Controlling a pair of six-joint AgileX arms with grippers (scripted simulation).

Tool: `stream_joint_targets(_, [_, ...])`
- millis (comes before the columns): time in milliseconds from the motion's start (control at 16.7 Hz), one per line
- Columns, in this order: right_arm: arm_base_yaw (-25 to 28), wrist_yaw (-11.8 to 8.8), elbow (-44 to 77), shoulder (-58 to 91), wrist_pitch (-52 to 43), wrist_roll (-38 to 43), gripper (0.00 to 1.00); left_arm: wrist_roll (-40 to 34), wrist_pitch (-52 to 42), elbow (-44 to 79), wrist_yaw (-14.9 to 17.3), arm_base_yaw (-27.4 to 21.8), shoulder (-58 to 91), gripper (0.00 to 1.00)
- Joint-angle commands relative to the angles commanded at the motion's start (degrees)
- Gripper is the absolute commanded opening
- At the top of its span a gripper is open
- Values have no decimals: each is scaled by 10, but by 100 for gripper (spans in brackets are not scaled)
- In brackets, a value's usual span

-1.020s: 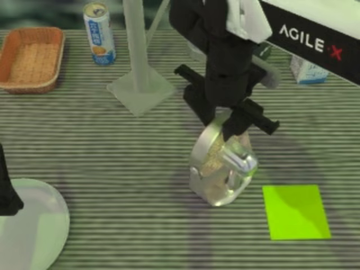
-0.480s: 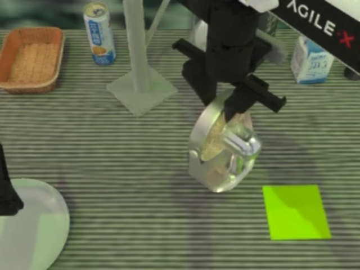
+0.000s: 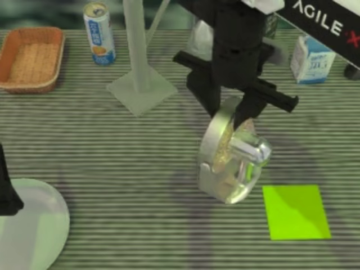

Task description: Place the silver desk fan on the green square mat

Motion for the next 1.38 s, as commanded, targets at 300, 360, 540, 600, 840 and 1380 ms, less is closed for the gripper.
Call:
stream_joint_targets(300, [-12,-27,-82,-64,-17,-236,0,0,0,0,0,0,0,100])
stream_joint_targets(360, [-15,-32,-102,-81,-18,-298,0,0,0,0,0,0,0,100])
stream_joint_targets(540, [-26,-42,-166,-136,-13,-501,0,0,0,0,0,0,0,100])
stream_joint_targets(600, [-30,-44,-189,-155,-9,-573,0,0,0,0,0,0,0,100])
stream_joint_targets(840, [-48,-41,-282,-233,22,-854,0,0,0,0,0,0,0,100])
stream_joint_targets(1380, [-84,2,-458,-359,111,-1289,0,0,0,0,0,0,0,100])
